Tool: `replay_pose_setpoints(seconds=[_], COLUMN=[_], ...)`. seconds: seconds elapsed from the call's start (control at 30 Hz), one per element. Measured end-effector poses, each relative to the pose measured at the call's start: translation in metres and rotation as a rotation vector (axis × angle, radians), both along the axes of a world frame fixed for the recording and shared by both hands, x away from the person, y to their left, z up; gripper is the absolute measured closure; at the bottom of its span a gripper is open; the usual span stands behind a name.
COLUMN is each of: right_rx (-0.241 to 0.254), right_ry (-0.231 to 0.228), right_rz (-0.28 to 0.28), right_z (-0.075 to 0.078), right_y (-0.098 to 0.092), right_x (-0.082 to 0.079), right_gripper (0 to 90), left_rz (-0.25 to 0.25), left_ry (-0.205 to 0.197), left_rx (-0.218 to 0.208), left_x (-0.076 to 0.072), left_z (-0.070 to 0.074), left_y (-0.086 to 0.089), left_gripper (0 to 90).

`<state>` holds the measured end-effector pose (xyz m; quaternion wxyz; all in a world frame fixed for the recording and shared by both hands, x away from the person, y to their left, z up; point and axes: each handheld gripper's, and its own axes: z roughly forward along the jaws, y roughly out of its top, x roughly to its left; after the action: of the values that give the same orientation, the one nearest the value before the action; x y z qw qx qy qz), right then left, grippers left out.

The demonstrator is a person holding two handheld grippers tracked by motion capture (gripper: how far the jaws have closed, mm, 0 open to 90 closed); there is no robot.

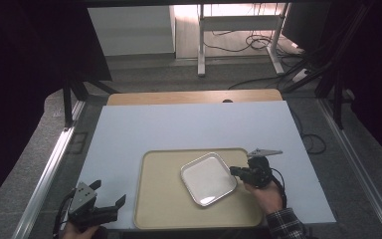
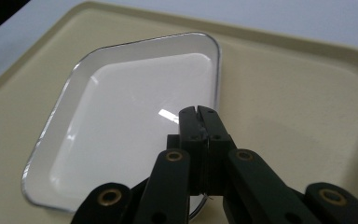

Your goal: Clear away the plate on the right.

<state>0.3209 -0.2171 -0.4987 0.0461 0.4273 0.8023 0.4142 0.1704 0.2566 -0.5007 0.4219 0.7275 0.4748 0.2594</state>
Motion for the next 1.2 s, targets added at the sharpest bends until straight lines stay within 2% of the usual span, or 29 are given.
replay_pose_setpoints(seconds=[0.2, 0.23, 0.33, 0.47, 0.53, 0.8, 1.2], right_rx=[0.012, 0.006, -0.007, -0.011, -0.002, -0.036, -0.024], right_ry=[0.018, 0.026, 0.030, 0.028, 0.051, 0.080, 0.066], right_rz=[0.054, 0.079, 0.106, 0.133, 0.166, 0.239, 0.284], right_z=[0.001, 0.000, -0.002, -0.002, -0.004, -0.015, -0.018], right_y=[0.000, 0.001, 0.002, 0.002, 0.006, 0.023, 0.046], right_x=[-0.013, -0.020, -0.030, -0.039, -0.045, -0.051, -0.051], right_gripper=[90.0, 90.0, 90.0, 90.0, 90.0, 90.0, 90.0], left_rz=[0.001, 0.000, 0.000, -0.001, -0.001, -0.001, -0.003], left_ry=[0.001, 0.001, 0.001, 0.001, 0.001, 0.001, 0.001], left_rx=[-0.002, -0.001, 0.000, 0.003, 0.003, 0.005, 0.009], left_x=[0.000, 0.000, 0.000, 0.000, 0.000, 0.000, 0.000], left_z=[0.000, 0.000, 0.000, 0.000, 0.000, 0.000, 0.000], left_y=[0.000, 0.000, 0.000, 0.000, 0.000, -0.001, -0.001], left_gripper=[4.0, 4.0, 4.0, 4.0, 4.0, 4.1, 4.1])
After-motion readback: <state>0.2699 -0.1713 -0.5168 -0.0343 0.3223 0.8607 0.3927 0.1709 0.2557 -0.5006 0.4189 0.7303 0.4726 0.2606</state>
